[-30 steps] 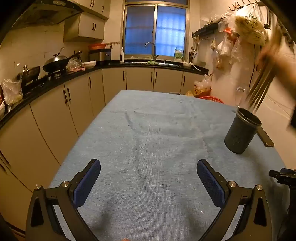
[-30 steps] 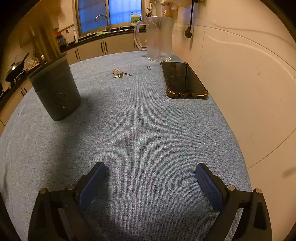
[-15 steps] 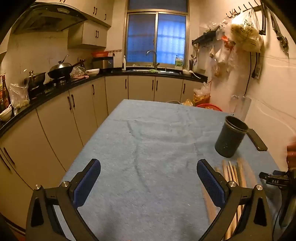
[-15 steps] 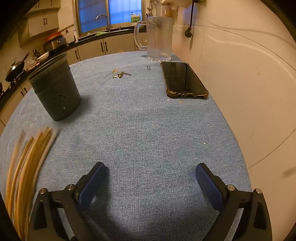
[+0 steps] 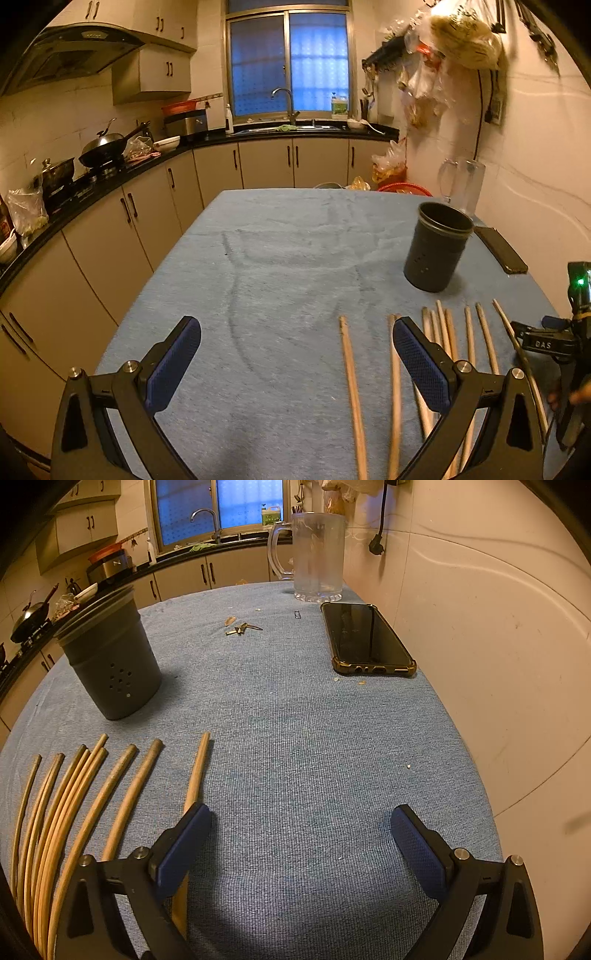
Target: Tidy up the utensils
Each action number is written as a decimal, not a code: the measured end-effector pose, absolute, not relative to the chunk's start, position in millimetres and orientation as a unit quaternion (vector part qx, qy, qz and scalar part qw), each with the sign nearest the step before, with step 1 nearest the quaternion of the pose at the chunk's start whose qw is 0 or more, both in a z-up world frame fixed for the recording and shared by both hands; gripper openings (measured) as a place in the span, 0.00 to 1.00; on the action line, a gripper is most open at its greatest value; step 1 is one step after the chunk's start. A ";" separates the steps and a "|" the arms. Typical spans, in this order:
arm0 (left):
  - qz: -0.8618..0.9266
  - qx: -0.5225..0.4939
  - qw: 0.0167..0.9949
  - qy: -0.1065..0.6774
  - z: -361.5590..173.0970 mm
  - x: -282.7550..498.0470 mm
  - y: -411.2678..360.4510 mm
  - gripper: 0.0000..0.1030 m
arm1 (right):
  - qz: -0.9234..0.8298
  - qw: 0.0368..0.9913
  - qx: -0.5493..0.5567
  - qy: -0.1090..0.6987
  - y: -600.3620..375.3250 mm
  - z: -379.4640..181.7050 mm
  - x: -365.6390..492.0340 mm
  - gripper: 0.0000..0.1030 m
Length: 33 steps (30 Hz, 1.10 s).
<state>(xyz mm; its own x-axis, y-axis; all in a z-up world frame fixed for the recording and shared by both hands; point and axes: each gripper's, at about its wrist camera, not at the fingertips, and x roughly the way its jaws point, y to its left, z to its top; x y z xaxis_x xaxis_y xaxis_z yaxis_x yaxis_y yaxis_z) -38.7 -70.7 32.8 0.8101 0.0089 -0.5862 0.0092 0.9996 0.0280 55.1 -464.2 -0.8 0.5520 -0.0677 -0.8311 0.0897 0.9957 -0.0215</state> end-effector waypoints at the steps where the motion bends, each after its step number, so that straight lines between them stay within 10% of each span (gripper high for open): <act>1: 0.000 0.017 0.951 0.308 33.7 -40.0 -72.4 1.00 | -0.045 0.881 0.012 0.471 -463.9 -1.1 55.6 0.97; 17: -0.001 0.003 0.966 0.258 41.5 -95.4 -77.2 1.00 | -0.109 0.973 0.004 0.202 -409.4 103.9 -172.2 0.96; 33: 0.007 -0.012 0.977 0.214 33.0 -169.9 -68.4 1.00 | -0.075 0.982 0.000 0.172 -383.6 101.5 -242.6 0.96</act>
